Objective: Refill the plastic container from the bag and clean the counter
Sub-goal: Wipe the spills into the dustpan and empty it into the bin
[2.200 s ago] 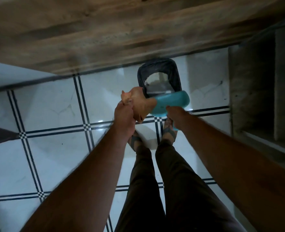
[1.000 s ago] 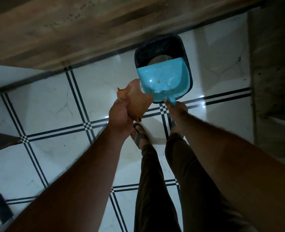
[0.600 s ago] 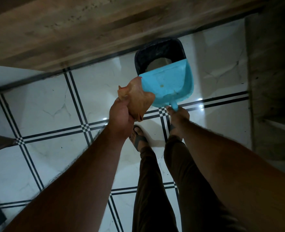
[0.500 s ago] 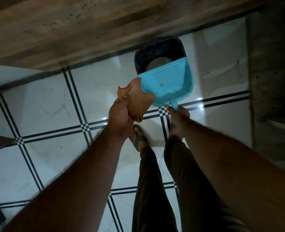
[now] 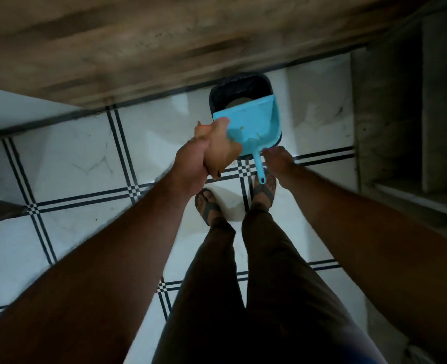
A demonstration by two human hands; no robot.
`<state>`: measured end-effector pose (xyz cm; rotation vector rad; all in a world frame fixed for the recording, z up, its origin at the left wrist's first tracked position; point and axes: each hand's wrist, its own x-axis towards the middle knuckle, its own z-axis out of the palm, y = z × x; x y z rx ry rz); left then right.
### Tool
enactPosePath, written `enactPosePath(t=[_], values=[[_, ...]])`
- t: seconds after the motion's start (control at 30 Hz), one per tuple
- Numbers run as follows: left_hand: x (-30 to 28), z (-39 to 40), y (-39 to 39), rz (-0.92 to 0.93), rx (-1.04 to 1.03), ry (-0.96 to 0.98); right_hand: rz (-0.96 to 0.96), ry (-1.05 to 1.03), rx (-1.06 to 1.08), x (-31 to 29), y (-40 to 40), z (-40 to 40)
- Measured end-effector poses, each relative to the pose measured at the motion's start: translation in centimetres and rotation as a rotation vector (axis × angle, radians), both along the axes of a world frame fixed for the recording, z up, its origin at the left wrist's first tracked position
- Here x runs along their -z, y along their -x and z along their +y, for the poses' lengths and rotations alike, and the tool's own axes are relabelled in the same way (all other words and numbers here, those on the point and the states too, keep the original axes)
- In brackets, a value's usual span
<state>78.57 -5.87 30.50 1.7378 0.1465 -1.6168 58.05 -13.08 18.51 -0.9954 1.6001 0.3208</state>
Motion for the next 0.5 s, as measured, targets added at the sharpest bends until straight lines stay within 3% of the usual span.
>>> enactPosePath(t=[0.1, 0.13, 0.2, 0.33, 0.5], values=[[-4.5, -1.4, 1.2, 0.196, 0.005, 0.106, -0.438, -0.285, 0.422, -9.5, 0.4, -2.7], [-6.6, -2.1, 1.8, 0.232, 0.045, 0.149, -0.532, -0.353, 0.452, -13.1, 1.0, -3.7], [-11.0, -3.6, 2.7, 0.262, 0.158, 0.239, -0.648, -0.302, 0.409, -19.5, 2.5, -4.9], [-18.0, -6.5, 6.0, 0.060, 0.420, 0.322, -0.666, -0.022, 0.463, -28.9, 8.1, -5.3], [-24.8, -10.4, 12.9, -0.202, 0.588, 0.359, -0.561, 0.276, 0.725, -37.8, 15.3, -4.2]])
